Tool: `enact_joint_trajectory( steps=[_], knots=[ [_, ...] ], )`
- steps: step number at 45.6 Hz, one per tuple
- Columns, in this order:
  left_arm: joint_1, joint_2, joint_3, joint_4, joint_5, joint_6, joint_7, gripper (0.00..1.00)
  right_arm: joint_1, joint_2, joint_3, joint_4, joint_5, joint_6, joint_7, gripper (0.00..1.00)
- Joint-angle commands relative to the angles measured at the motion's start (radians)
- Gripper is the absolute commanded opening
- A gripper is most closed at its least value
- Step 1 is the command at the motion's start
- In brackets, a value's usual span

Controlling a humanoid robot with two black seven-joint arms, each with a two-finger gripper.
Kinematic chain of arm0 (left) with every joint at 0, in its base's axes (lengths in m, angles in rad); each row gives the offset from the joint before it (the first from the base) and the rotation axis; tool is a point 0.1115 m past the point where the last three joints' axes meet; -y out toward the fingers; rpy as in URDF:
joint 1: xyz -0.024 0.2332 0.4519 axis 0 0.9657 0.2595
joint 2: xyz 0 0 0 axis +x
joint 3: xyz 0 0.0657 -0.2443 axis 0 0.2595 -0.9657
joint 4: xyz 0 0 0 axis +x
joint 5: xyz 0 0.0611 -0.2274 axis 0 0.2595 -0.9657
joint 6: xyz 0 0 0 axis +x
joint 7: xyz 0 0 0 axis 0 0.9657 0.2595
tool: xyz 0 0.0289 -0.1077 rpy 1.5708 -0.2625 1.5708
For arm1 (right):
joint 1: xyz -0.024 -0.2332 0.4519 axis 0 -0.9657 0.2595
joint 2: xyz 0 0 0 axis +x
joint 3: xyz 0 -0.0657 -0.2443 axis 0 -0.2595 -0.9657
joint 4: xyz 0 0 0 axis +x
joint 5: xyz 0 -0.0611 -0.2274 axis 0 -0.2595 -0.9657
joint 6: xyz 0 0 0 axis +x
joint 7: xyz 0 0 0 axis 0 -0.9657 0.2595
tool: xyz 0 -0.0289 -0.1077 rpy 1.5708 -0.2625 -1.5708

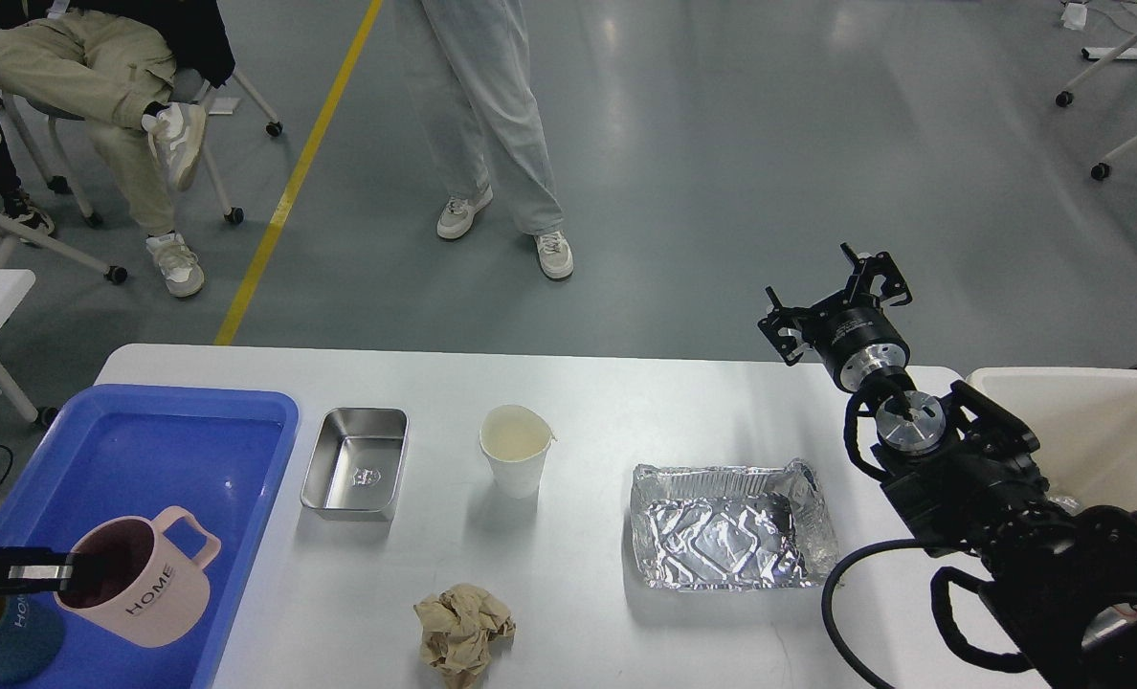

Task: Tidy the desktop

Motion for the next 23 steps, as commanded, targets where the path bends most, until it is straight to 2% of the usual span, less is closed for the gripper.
enact_joint_trajectory(
  steps=[1,10,23],
  knots=[
    [0.011,0.013,0.01,0.008,-0.005,0.037,0.013,0.0,-0.001,0.002,0.0,0.0,0.0,0.0,0.0,1.0],
    [0.037,-0.005,0.011,0.046,-0.006,0.091,0.035,0.0,-0.001,0.0,-0.002,0.0,0.0,0.0,0.0,1.0],
    [0.152,-0.082,0.011,0.102,-0.005,0.186,0.05,0.0,-0.001,-0.003,-0.002,0.0,0.0,0.002,-0.002,1.0]
  ],
)
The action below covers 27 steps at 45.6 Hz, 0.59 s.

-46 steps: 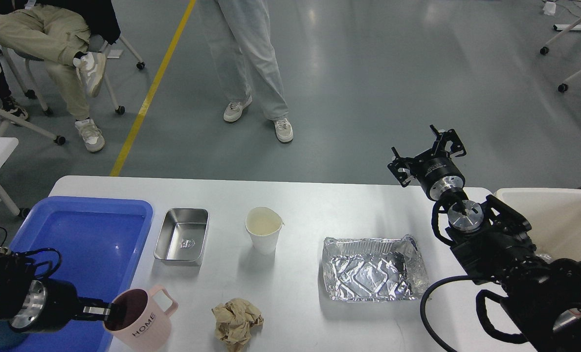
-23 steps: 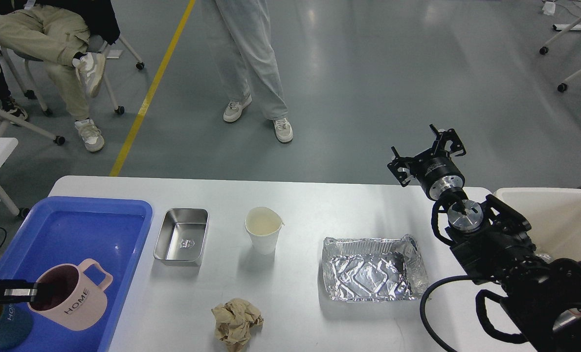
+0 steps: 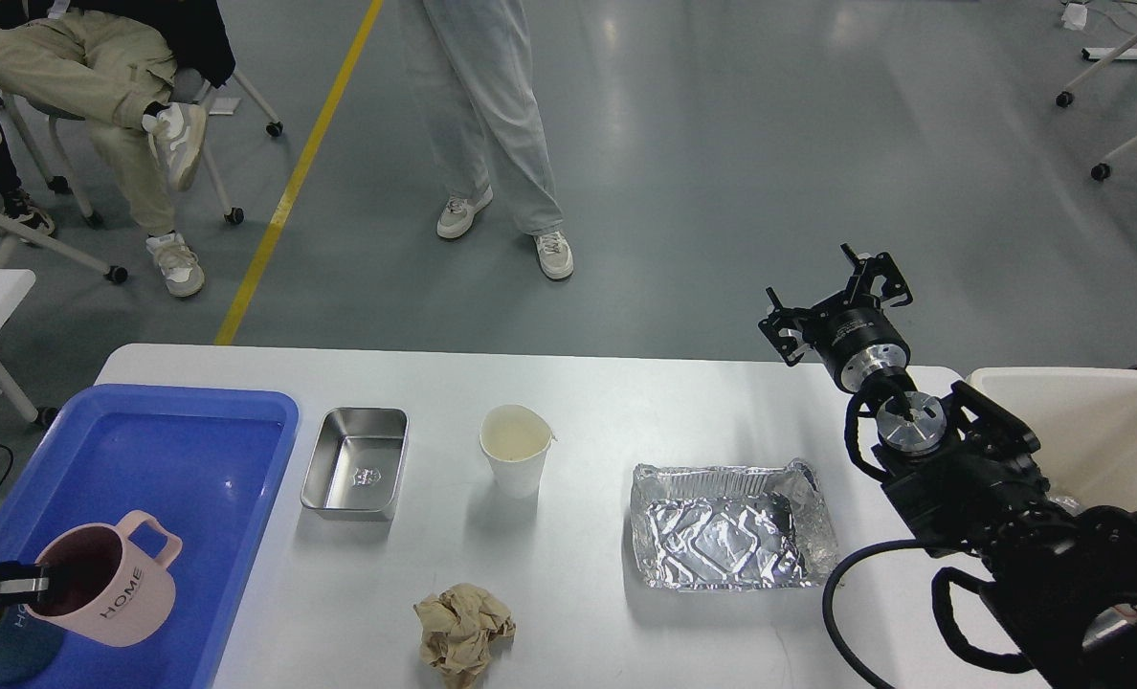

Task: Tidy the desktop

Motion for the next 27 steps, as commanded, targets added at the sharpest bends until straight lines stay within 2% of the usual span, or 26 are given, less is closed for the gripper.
enact_joint_trajectory(
  steps=[1,27],
  knots=[
    [0.045,-0.035,0.0,0.023,-0.001,0.034,0.003,0.0,-0.001,0.0,0.0,0.0,0.0,0.0,0.0,1.0],
    [0.102,-0.07,-0.002,0.072,-0.008,0.065,0.0,0.03,0.0,-0.01,0.0,0.0,0.0,0.002,-0.002,1.0]
  ],
)
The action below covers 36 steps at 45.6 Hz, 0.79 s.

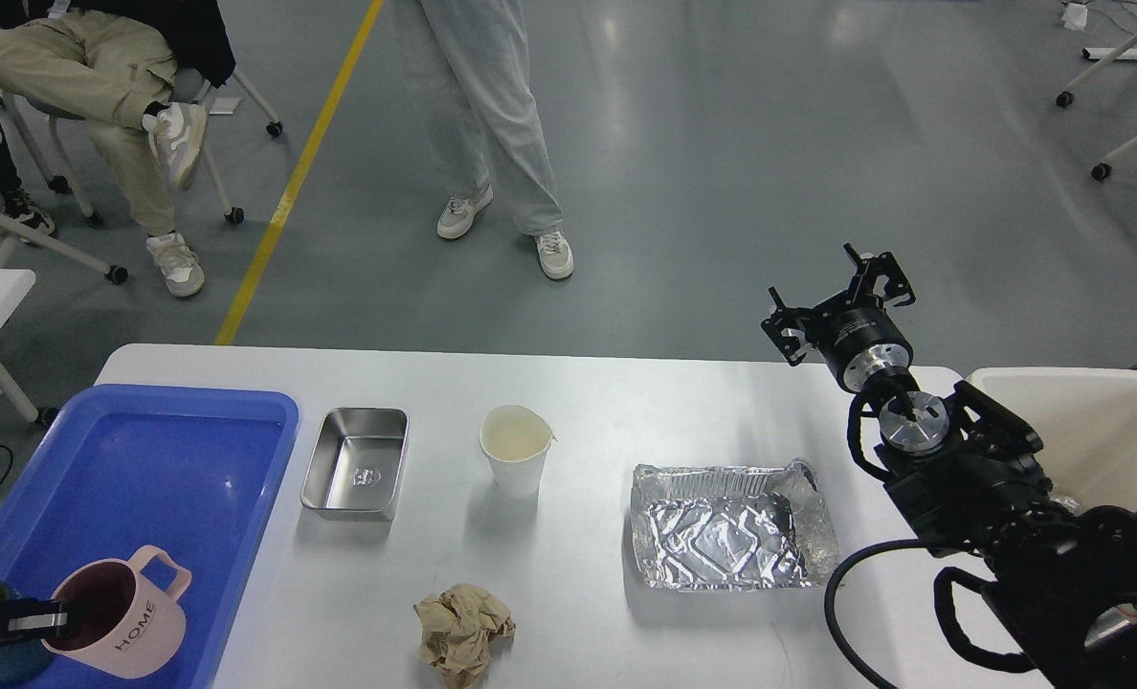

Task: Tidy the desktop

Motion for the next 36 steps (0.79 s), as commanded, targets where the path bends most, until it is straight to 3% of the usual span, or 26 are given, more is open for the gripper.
enact_joint_trajectory(
  steps=[1,9,19,25,36],
  knots=[
    [0.007,0.0,-0.002,0.016,0.0,0.001,0.0,0.04,0.0,-0.002,0.0,0.0,0.0,-0.001,0.001,1.0],
    [0.016,-0.005,-0.002,0.042,-0.003,0.002,0.003,0.11,-0.001,-0.002,0.0,0.0,0.0,-0.001,0.001,1.0],
    [0.03,-0.037,-0.002,0.06,-0.046,0.031,0.023,0.38,-0.001,-0.005,0.0,0.0,0.0,0.001,0.001,1.0],
    [0.052,-0.038,-0.003,0.06,-0.052,0.082,0.035,0.49,-0.001,-0.005,0.0,0.0,0.0,0.001,0.0,1.0],
    [0.049,-0.029,-0.006,0.056,-0.051,0.088,0.026,0.67,0.002,-0.004,0.0,0.0,0.0,-0.001,0.0,1.0]
  ],
)
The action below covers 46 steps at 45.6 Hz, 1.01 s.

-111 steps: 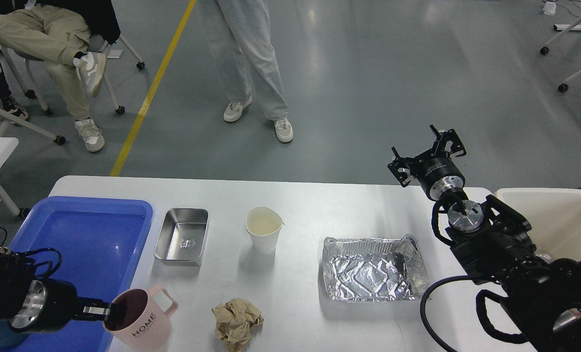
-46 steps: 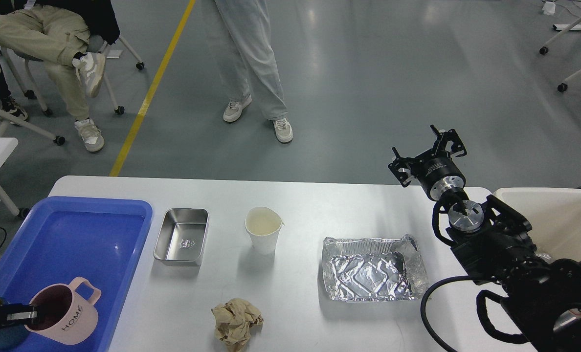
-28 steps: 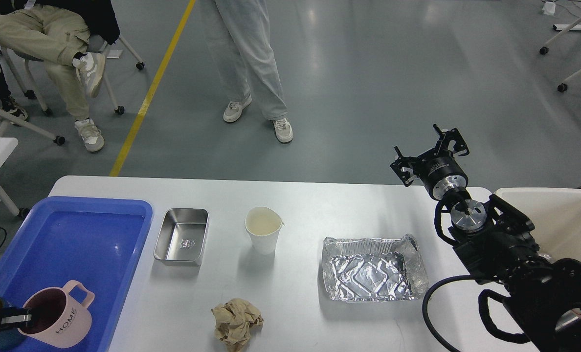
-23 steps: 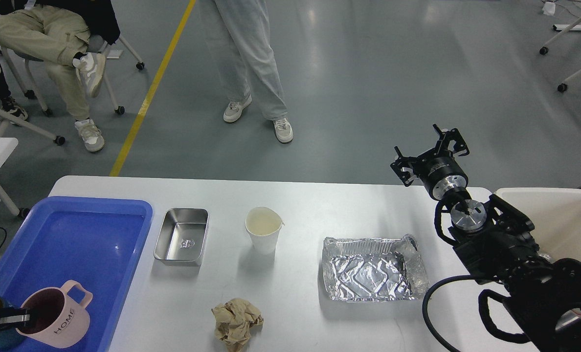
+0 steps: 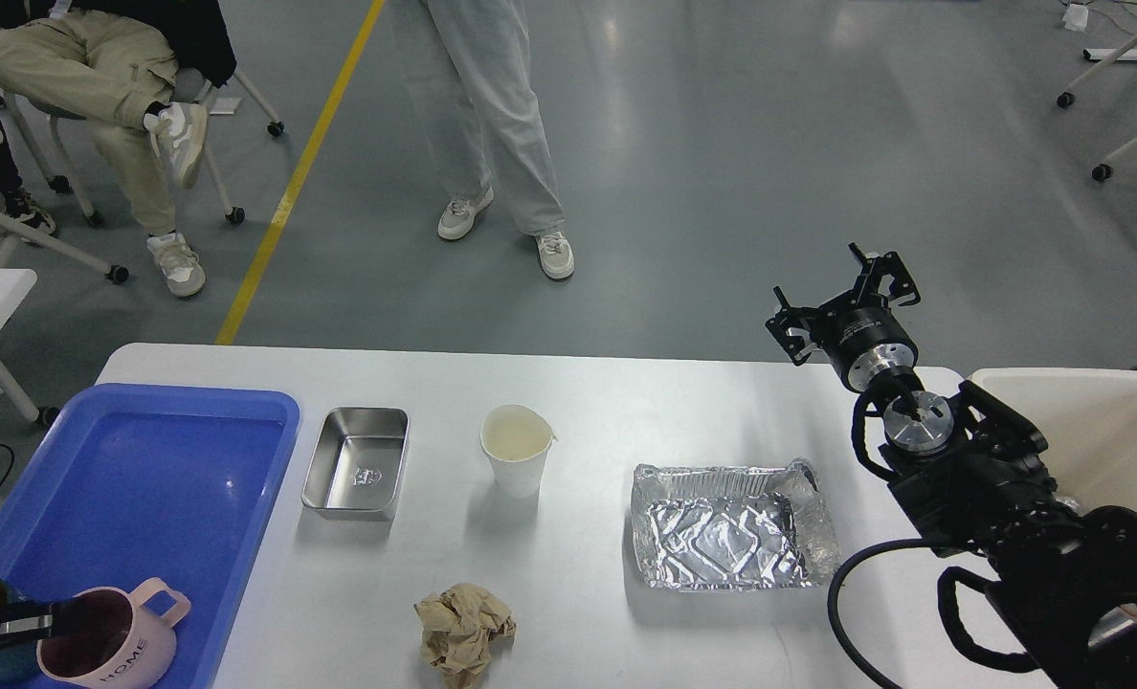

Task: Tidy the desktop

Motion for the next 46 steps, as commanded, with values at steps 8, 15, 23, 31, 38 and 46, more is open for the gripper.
enact_joint_trajectory(
  steps=[8,15,23,31,38,46],
  knots=[
    [-0.004,0.018,-0.006,-0.014,0.004,0.001,-0.018,0.78,0.005,0.002,0.002,0.0,0.0,0.0,-0.001,1.0],
    [-0.004,0.043,-0.006,-0.042,0.004,0.0,-0.027,0.87,0.009,0.002,0.002,0.0,0.0,0.0,0.0,1.0],
    [-0.01,0.086,-0.011,-0.095,0.001,-0.002,-0.038,0.95,0.009,0.002,0.002,0.0,0.0,-0.002,0.0,1.0],
    [-0.013,0.172,-0.054,-0.175,-0.025,-0.011,-0.038,0.96,0.011,0.002,0.002,0.0,0.0,-0.002,0.0,1.0],
    [-0.021,0.264,-0.123,-0.235,-0.076,-0.037,-0.046,0.97,0.011,0.003,0.002,0.0,0.0,-0.002,0.0,1.0],
    [-0.051,0.33,-0.294,-0.24,-0.203,-0.216,-0.072,0.98,0.018,0.005,0.002,0.0,0.0,-0.003,0.0,1.0]
  ],
)
